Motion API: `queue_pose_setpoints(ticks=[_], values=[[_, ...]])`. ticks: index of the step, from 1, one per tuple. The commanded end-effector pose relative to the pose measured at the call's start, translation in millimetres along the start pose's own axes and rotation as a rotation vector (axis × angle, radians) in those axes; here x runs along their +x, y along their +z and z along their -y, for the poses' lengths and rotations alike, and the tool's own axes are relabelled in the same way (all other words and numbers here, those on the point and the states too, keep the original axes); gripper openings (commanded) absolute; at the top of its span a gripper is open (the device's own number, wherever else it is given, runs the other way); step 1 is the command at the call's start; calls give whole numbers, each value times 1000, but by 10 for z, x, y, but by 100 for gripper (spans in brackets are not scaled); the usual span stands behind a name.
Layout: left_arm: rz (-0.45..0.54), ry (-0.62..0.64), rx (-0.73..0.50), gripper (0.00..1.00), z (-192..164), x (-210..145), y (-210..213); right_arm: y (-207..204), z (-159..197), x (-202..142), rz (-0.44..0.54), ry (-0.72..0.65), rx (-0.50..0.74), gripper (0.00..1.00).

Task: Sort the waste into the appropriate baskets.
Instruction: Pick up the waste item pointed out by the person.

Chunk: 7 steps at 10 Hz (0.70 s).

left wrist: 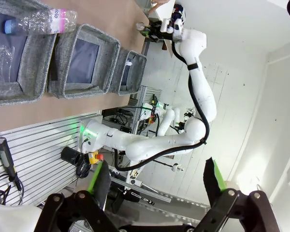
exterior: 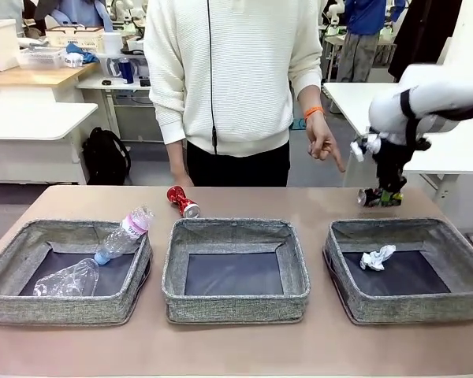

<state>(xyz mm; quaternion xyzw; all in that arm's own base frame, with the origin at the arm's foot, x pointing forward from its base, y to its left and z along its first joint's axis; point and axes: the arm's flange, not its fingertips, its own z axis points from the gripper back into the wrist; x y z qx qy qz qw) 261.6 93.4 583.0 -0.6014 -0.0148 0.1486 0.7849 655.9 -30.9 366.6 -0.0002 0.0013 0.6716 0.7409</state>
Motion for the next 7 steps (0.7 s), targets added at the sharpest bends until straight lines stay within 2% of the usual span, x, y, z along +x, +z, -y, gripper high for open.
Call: queue_pose_setpoints(ticks=[1,2,4,5,7], values=[[3,-19,-16,100,17,-9,5,1107,-568,-191,-37,-260,-18,25],[3,-19,-16,100,17,-9,5,1599,-1036,-135,-28,-351,-127,25],[3,-19,-16,100,17,-9,5,1995,-1889,11,-141,-321,-310,25],[3,-19,-16,100,17,-9,5,1969,-2145,-12,-239,-305,-375,25],[3,-19,-16,100,17,-9,5,1872,-2479,-56,-201,-310,-411,25]])
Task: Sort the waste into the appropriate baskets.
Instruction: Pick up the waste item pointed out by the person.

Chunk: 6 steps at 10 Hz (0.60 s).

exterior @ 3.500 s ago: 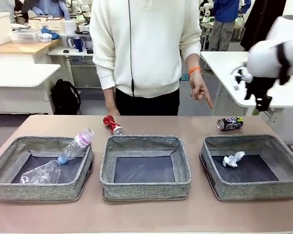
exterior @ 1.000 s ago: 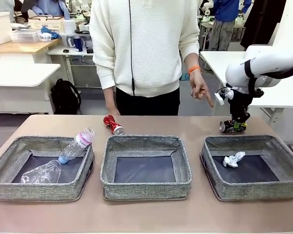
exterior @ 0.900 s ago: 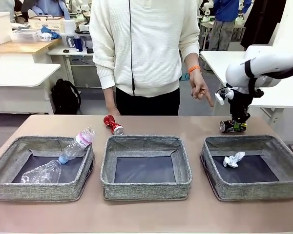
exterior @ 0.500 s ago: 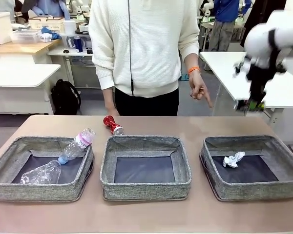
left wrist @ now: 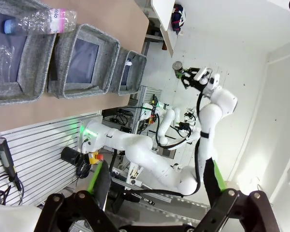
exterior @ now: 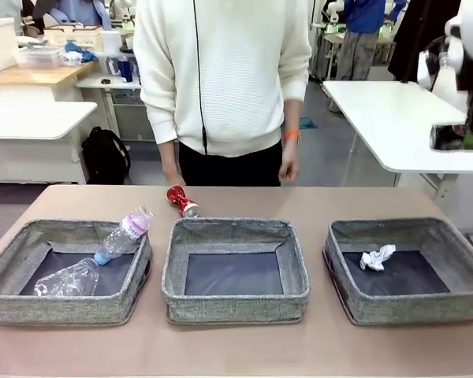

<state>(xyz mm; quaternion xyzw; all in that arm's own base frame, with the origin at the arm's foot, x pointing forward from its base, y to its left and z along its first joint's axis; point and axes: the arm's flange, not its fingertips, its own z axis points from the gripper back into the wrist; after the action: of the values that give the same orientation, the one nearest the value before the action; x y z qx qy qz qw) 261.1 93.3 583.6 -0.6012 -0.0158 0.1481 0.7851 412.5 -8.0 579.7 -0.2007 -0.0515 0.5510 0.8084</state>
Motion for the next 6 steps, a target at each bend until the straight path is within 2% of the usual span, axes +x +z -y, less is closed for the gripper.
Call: queue_pose_setpoints(ticks=[1,4,5,6], values=[[2,-17,-17,100,12,-4,3,52,284,33,20,-9,30,25],[2,-17,-17,100,12,-4,3,52,284,33,20,-9,30,25],[2,-17,-17,100,12,-4,3,-2,127,-3,23,0,16,27],[2,-17,-17,100,12,-4,3,-15,257,235,267,-37,154,27]])
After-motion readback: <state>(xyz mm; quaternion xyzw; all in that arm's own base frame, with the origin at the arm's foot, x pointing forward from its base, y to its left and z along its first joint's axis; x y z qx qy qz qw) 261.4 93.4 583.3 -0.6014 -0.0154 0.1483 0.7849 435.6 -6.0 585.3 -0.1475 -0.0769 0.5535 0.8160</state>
